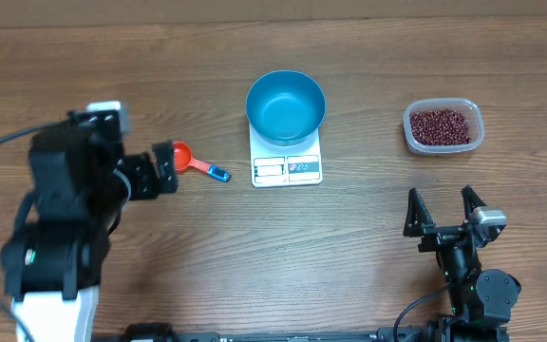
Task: Scoop item into bowl and weigh 150g on scale
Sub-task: 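Reach the left gripper down to the red scoop's cup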
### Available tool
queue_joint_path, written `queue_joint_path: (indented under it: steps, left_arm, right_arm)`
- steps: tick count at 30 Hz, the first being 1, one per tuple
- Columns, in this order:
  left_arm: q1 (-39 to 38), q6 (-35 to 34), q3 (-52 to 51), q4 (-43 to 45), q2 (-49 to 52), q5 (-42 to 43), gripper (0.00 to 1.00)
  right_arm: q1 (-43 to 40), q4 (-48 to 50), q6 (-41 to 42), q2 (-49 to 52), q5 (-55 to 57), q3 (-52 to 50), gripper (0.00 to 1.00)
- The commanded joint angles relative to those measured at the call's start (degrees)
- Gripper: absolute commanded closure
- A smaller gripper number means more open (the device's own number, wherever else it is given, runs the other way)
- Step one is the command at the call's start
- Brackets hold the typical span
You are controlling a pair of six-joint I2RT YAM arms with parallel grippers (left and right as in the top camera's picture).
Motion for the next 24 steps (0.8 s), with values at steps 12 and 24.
queue_joint_path:
  steps: [12, 24]
  left_arm:
    - [0.3, -22.9, 0.9, -0.5, 25.8, -6.0, 0.07]
    - [0.3, -38.3, 0.9, 6.3, 42.7, -10.6, 0.19]
  right_arm:
    - [0.3, 0.3, -0.2, -0.5, 0.4, -0.6, 0.0]
    - [0.3, 0.3, -0.2, -0.5, 0.4, -0.6, 0.0]
